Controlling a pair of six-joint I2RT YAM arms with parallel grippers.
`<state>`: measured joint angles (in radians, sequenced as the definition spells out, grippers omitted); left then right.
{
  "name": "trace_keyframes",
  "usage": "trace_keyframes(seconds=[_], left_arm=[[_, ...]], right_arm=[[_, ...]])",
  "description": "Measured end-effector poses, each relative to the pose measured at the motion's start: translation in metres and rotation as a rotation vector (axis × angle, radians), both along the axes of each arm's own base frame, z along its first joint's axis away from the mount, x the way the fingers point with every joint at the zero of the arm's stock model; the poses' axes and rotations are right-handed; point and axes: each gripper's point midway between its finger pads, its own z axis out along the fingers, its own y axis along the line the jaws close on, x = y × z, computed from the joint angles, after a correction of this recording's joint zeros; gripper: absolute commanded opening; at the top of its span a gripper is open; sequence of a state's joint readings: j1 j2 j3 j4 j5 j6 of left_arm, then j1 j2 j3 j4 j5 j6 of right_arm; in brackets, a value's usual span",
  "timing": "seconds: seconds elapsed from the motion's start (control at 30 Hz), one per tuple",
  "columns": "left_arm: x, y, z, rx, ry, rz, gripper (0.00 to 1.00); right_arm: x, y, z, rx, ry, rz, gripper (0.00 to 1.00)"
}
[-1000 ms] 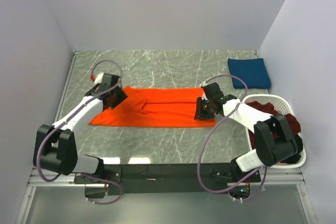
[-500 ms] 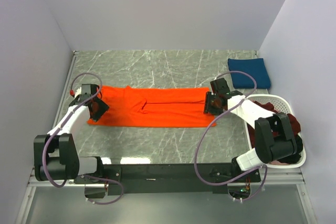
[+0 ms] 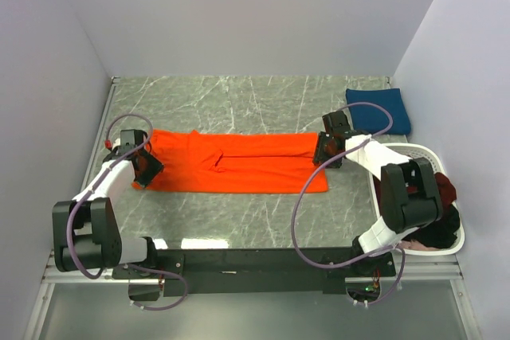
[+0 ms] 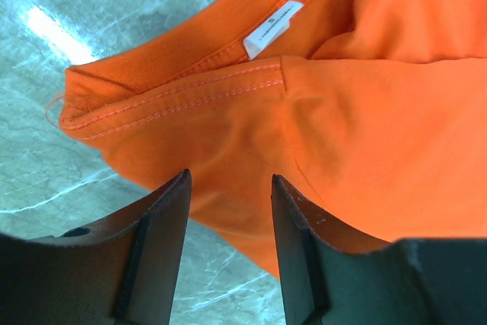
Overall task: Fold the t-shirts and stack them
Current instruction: Fold the tshirt
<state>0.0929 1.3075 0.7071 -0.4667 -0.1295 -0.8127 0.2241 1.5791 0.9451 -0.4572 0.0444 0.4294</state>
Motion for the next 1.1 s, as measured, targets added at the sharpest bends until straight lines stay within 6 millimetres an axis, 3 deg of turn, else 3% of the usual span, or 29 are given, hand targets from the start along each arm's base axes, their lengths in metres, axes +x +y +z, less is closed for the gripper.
trace_keyframes(seconds=[0.4,0.73,0.9,1.03,1.1], left_arm=[[0.001,0.001,-0.002,-0.011,0.003,0.004,0.51],[0.000,0.004,-0.003,-0.008,0.005,0.010,0.50],[0.000,0.005,-0.005,-0.009,0.013,0.013,0.50],[-0.001,0.005,-0.005,-0.009,0.015,0.013,0.51],[-0.001,0.006,-0.005,-0.009,0.015,0.014,0.51]], right_arm=[[0.002,-0.001,-0.015,-0.002,0.047,-0.027,0.40],[0.005,-0.017,-0.017,0.006,0.053,-0.086,0.12],[0.007,-0.023,-0.017,0.010,0.053,-0.108,0.16],[0.007,-0.022,-0.017,0.017,0.054,-0.110,0.37],[0.006,-0.022,-0.017,0.016,0.055,-0.107,0.41]])
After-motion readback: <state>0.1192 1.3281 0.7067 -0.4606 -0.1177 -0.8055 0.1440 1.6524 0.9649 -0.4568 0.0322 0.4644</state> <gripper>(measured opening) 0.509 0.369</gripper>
